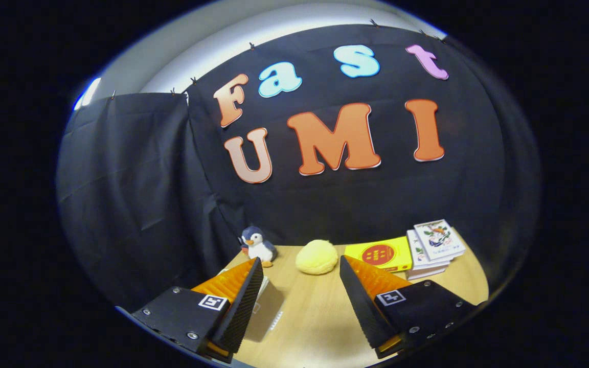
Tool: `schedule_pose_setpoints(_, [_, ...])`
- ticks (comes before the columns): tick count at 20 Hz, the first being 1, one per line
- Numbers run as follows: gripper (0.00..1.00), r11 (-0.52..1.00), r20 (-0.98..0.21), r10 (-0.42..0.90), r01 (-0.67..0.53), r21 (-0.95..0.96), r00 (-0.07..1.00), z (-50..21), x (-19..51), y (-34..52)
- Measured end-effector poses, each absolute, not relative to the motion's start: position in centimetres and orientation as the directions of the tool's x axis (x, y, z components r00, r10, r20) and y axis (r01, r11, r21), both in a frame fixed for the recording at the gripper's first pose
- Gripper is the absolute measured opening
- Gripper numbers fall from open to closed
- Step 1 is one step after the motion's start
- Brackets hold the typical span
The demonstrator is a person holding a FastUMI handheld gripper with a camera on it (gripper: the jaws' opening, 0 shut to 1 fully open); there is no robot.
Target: Open the storage box then place both shoes into the box .Put the left shoe in first, then the right shoe, with the right side of both shoes facing outward in a uniform manner.
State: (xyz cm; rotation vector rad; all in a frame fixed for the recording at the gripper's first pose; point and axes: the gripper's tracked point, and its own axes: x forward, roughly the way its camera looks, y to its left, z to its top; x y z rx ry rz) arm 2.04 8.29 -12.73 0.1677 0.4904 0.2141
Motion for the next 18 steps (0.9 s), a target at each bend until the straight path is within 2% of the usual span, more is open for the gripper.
schedule_pose_setpoints(6, [0.98, 0.98, -0.27, 0.179, -0.149, 0.129, 0.946, -7.2, 1.3, 4.6])
schedule_pose_setpoints(10, [0.98, 0.991, -0.153, 0.125, -0.116, 0.069, 0.98, -3.5, 0.7, 2.3])
schedule_pose_setpoints(18, [0.98, 0.996, -0.054, 0.085, -0.084, 0.016, 0.995, 0.0, -1.1, 0.6])
